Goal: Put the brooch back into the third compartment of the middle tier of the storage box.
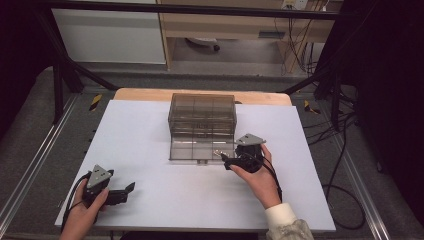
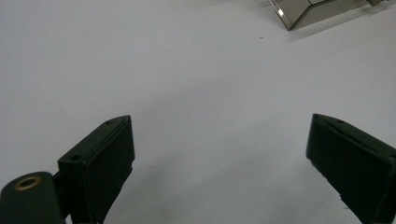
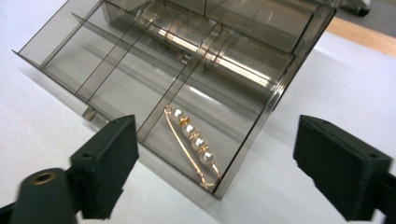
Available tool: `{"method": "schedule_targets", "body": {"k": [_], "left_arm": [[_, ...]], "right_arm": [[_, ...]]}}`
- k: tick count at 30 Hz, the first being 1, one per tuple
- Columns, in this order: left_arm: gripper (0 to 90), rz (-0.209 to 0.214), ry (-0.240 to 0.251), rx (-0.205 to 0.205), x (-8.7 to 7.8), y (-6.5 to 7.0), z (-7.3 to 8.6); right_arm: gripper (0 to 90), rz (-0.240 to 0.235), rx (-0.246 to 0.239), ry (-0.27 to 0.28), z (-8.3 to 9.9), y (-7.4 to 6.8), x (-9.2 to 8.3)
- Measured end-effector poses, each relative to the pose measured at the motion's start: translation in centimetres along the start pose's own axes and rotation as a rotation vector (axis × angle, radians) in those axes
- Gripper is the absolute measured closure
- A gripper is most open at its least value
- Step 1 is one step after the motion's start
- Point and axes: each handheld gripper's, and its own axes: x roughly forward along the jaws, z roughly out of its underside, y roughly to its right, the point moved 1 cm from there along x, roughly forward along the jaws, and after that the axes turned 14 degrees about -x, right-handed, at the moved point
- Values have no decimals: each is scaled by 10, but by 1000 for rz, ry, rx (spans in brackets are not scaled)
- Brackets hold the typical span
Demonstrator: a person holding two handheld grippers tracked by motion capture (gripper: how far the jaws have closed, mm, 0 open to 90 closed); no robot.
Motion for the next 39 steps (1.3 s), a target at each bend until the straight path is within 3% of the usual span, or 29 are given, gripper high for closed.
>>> {"method": "schedule_targets", "body": {"k": [7,13,21,35,39], "left_arm": [[76,3,2,-1,0,0,0],[76,-2,6,-6,0,0,0],[76,-2,7,0,0,0,-1],[76,-6,7,3,-1,-1,0],[76,-5,5,1,0,0,-1]], "right_arm": [[57,-28,25,-68,6,-5,0],[68,-56,33,-115,13,-12,-4],[103,-145,4,-183,20,-28,-3],[230,-202,-97,-179,10,-56,4],[260,-208,-101,-175,10,-60,8]]}}
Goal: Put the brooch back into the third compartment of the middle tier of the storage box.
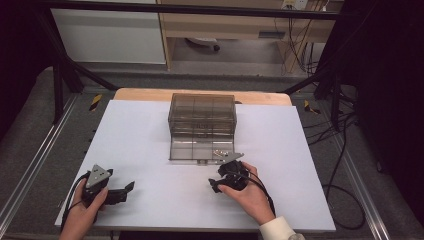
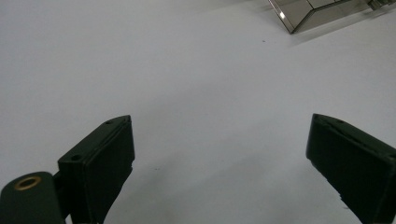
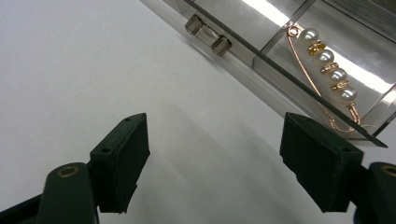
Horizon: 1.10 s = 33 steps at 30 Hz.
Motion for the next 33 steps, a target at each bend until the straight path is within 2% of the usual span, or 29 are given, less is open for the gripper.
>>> {"method": "schedule_targets", "body": {"k": [2,5,13,18,20,25,28,33], "left_arm": [[76,0,-1,0,0,1,0],[76,2,3,-3,-1,1,0],[76,-10,9,-18,-2,-4,0],[76,0,3,-11,-1,-1,1],[75,0,1,-7,0,-1,1],[75,-1,-2,-7,0,-1,1],[76,-1,-3,-6,0,-1,1],[76,1,-3,-7,1,0,1]], "right_arm": [[301,-9,5,3,1,0,1],[400,-39,38,29,1,3,2],[734,-24,16,84,-2,5,4],[866,-23,-5,87,-3,3,10],[900,-18,-10,92,-4,2,13],[900,-5,-13,93,-7,4,18],[900,14,-1,83,-10,6,22],[900,20,22,76,-14,11,29]]}}
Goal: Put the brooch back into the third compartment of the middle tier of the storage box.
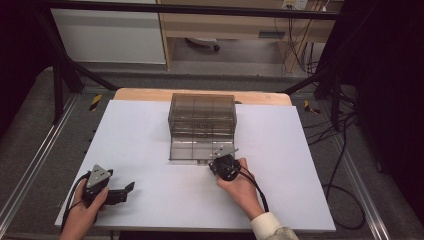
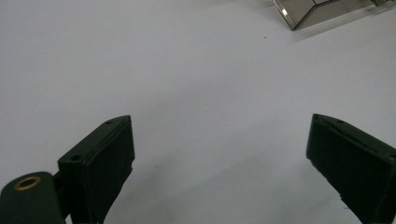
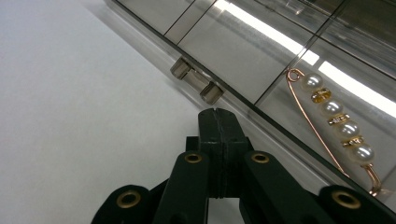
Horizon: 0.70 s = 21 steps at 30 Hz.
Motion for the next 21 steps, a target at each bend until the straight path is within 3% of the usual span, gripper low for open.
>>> {"method": "schedule_targets", "body": {"k": [21], "left_arm": [[75,2,3,5,0,1,-1]], "right_arm": [[900,16,-29,-9,-5,1,9]]}}
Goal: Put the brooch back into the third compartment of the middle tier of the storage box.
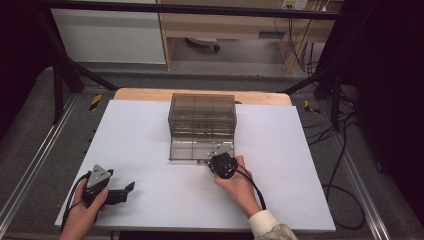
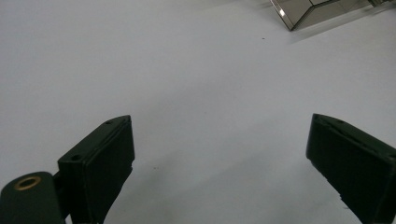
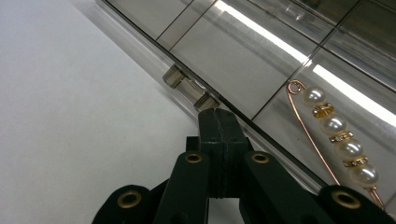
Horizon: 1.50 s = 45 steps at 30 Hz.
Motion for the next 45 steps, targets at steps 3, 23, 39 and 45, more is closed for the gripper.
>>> {"method": "schedule_targets", "body": {"k": [3,23,39,45], "left_arm": [[75,0,1,2,0,0,0],[71,-2,3,5,0,0,-1],[71,-3,2,6,-1,0,-1],[71,-2,1,5,0,0,-1]], "right_arm": [[900,4,-9,1,-1,-1,0],[900,24,-28,-6,0,3,3],[900,53,-34,32,-7,6,-4],[900,53,-33,54,-8,9,-6]]}}
